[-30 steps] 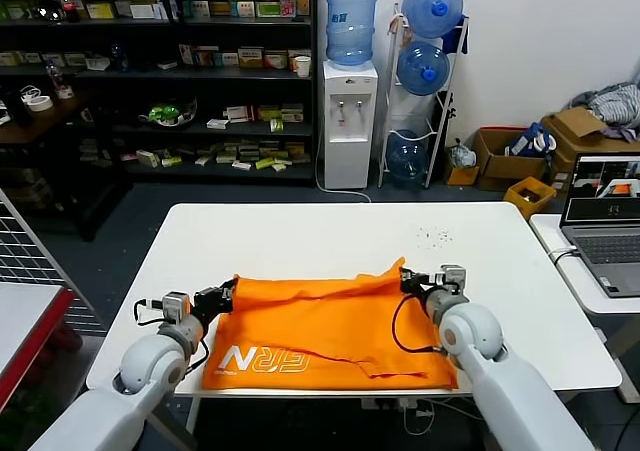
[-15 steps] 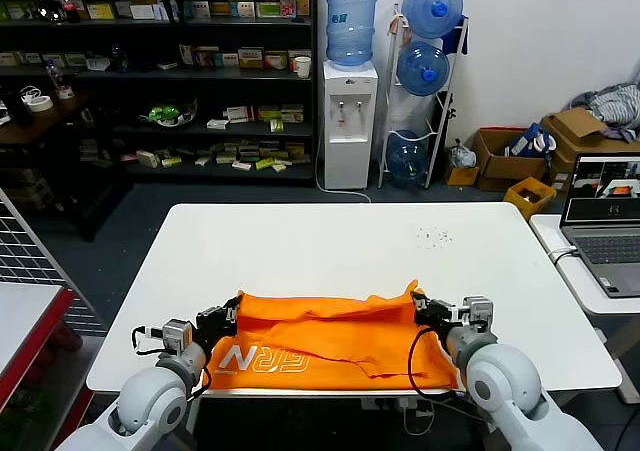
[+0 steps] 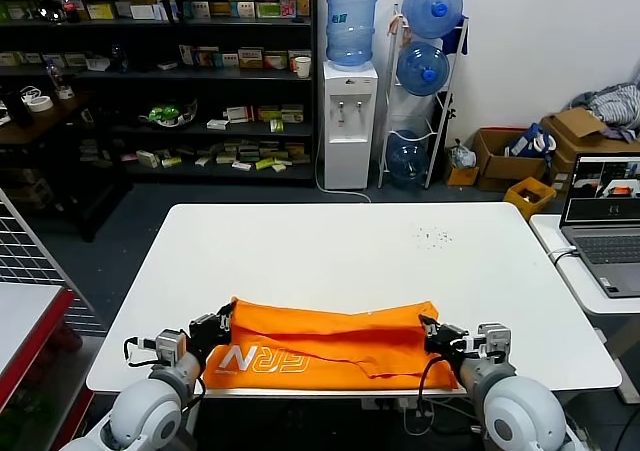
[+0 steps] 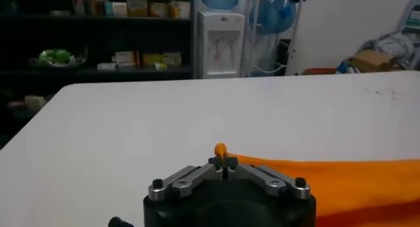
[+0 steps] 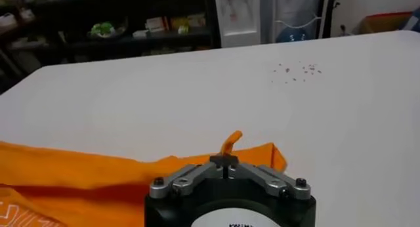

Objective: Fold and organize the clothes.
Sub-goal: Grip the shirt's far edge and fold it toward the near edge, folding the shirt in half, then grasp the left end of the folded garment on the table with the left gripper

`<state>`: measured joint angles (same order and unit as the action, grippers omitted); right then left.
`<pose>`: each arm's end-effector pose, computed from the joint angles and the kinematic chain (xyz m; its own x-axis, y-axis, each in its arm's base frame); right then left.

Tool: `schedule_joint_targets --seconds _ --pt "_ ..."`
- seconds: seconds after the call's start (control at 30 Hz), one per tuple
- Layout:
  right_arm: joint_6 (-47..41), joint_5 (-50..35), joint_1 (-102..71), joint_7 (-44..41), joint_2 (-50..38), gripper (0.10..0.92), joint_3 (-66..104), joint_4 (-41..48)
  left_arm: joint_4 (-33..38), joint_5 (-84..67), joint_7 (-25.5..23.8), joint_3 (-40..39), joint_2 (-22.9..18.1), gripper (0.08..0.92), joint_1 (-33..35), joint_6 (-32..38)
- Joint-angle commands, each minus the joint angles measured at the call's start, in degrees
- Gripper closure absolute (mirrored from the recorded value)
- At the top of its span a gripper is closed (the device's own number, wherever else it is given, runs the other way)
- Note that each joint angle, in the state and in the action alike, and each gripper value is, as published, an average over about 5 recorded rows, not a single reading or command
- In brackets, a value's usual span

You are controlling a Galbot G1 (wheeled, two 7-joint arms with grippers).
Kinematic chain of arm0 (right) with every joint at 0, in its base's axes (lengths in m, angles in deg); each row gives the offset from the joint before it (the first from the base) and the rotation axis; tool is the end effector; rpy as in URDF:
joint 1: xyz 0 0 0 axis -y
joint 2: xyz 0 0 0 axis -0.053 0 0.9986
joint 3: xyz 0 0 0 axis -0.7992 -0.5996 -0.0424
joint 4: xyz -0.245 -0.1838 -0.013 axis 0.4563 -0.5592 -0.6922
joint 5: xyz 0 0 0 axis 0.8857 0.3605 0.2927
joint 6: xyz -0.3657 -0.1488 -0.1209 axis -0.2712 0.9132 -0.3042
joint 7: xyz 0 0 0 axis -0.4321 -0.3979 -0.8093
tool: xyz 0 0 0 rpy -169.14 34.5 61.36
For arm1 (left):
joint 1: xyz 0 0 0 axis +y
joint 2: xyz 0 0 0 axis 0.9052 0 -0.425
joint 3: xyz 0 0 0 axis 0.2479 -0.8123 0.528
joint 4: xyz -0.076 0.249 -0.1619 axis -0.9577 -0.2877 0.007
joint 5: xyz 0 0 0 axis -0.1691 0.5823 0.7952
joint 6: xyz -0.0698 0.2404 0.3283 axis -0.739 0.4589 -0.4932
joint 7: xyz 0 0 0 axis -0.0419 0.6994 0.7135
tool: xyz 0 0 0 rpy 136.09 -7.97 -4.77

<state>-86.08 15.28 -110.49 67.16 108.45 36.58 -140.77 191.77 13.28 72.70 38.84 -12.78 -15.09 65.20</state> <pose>0.3021 -0.0099 -0.2138 -0.7826 -0.1908 0.5926 -0.1278 0.9808 0.1470 0.3201 0.0135 -0.2947 -0.8864 0.1962 0.4193 0.2027 0.9788 -0.0296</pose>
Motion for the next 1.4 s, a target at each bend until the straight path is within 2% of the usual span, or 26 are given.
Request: schedule_joint_targets --seconds 0.03,0.2,0.43,0.77,0.93,1.13,1.4 --pt "-0.4 1.6 -3.7 -2.0 -0.5 0.885 1.5 -1.9 0.9 0.6 0.3 0.3 0.1 0.888 2.1 -0.4" --pt "-0.7 2.9 -5.0 -4.1 -0.7 0.776 2.4 -2.1 0.7 0.9 0.1 0.9 -0.5 0.776 2.8 -0.4" --pt "-0.2 4.1 -7.3 -5.4 -0.4 0.568 4.6 -2.9 0.4 1.6 -0.2 2.7 -2.1 0.569 5.6 -0.3" --pt "0.5 5.8 -9.3 -5.9 1.5 0.282 5.9 -3.3 -3.1 1.5 -0.4 5.1 -7.2 0.283 6.5 0.1" --pt "0.5 6.2 -9.4 -5.9 2.1 0.208 5.8 -3.4 -4.3 1.6 -0.5 4.7 -7.8 0.186 6.5 0.3" --pt "0.6 6.4 -9.5 -5.9 2.4 0.203 5.8 -3.4 -6.0 1.7 -0.6 4.0 -8.3 0.192 6.3 1.1" --pt "0.7 6.4 -9.4 -5.9 2.4 0.203 5.9 -3.1 -6.1 2.5 -0.4 3.0 -8.6 0.406 6.3 1.9"
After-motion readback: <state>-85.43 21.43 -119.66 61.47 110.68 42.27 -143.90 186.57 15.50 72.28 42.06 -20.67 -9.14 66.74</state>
